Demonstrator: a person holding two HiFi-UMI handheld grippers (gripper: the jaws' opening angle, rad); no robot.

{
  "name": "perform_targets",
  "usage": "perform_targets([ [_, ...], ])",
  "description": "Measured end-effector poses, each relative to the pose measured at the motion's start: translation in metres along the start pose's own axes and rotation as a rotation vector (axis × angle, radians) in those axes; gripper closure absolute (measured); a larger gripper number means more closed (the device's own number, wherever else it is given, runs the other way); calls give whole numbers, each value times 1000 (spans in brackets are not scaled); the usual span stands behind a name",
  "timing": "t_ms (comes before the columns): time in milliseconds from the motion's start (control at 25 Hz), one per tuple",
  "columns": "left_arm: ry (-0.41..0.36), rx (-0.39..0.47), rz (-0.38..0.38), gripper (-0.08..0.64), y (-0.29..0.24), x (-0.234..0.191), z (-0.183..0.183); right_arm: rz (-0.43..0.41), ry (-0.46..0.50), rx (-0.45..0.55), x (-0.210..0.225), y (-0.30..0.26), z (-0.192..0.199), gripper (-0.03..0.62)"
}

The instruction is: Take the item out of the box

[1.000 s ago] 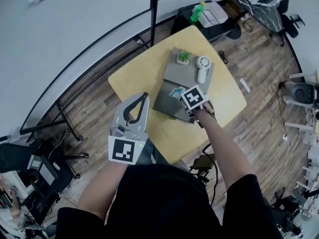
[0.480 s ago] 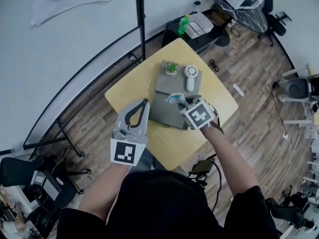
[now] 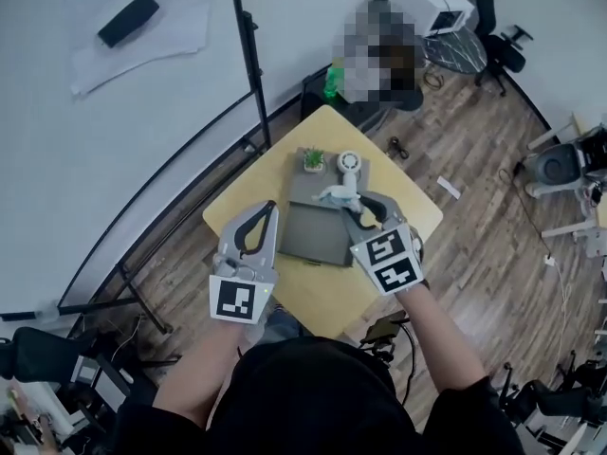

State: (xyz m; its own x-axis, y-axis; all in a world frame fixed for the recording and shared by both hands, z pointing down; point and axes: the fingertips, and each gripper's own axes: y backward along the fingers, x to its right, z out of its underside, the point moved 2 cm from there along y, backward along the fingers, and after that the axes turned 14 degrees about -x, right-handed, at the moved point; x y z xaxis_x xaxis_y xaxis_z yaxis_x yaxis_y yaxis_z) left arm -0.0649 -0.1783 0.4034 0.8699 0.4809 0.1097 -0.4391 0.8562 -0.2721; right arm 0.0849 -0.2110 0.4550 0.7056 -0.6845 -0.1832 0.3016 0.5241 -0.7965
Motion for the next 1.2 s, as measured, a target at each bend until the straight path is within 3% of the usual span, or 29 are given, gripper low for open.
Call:
perform_targets([
  [440,-35,63,17,560,3,7,-35,188,-92,377,6,86,-25,471],
  [840,-27,87,25,560,9,8,-47,254,-148,524,-5,118,-32,471],
  [1200,-43,106,33,560,15,13,-54,294,-189,562,-5,122,-21,471],
])
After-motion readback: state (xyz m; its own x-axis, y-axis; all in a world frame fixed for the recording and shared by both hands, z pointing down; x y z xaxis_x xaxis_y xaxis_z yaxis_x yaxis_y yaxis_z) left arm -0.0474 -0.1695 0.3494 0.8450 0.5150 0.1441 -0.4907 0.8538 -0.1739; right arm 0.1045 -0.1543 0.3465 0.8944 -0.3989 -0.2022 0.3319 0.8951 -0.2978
